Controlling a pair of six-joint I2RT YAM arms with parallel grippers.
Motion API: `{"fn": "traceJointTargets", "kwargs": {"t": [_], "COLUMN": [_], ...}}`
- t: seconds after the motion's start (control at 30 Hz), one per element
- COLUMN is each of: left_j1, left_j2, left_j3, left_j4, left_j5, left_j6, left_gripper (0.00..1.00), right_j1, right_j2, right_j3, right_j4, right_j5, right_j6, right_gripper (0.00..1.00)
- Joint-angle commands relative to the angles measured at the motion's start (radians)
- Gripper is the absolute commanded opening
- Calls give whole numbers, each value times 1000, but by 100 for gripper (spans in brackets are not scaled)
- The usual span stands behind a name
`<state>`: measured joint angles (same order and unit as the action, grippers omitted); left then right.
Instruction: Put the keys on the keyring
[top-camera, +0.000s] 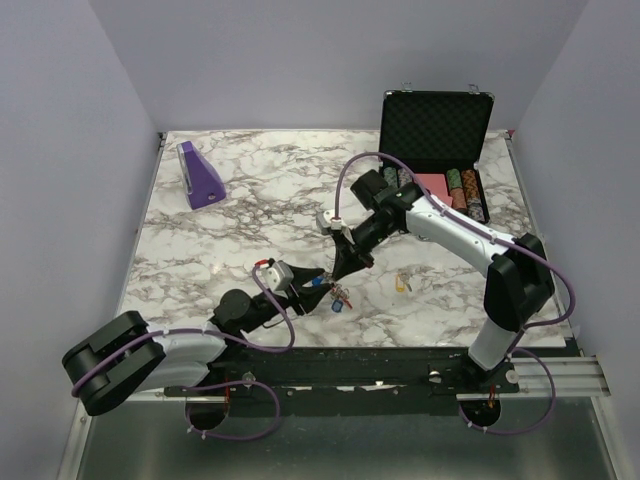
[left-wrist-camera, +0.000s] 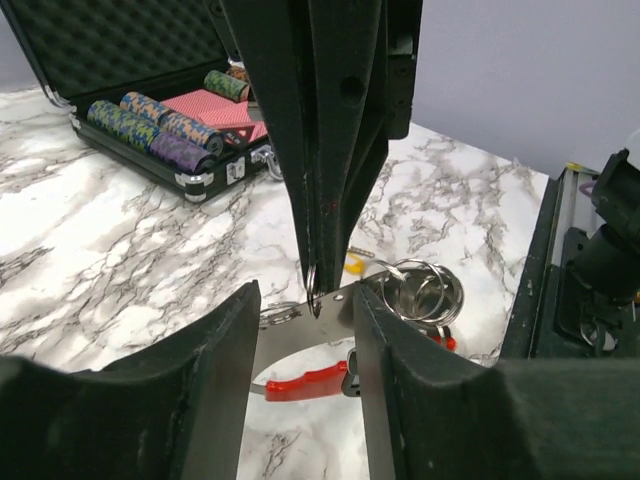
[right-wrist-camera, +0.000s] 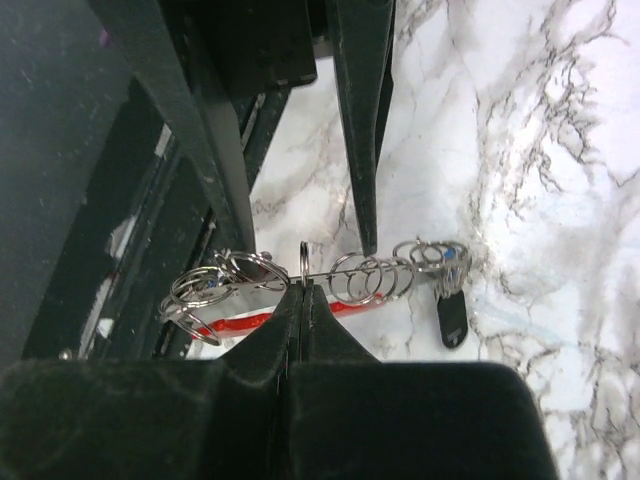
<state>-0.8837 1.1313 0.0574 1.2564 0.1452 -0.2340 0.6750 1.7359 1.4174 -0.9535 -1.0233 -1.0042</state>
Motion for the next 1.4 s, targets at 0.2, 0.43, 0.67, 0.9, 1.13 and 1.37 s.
{"fn": "traceJointTargets", "kwargs": {"t": [0.2,0.43,0.67,0.9,1.13,1.37], "left_j1": [0,0,0,0,0,0], "left_j2": [-124,-67,-114,-194,-144,-44], "left_j3": [-27,-22,-25,-36,-1,25], "left_j4": [-247,-199,-212,-255,-266,-164], "left_j5": [47,37,34,34,43,63], "left_j6": [61,50,58,47,44,30], "left_gripper": [52,43,41,42,41,38], "right_j1": [66,74,77,81,84,87], "right_j2": [25,11,10,10,8,11], "right_j3": [95,86,78,77,78,72], "right_j4": [-116,-120,-117,-111,-111,-110], "right_j5": [232,247,262,259,244,236], "right_j6": [-27,-43,-50,-48,-45,-45], "right_gripper": [1,1,1,1,1,1]}}
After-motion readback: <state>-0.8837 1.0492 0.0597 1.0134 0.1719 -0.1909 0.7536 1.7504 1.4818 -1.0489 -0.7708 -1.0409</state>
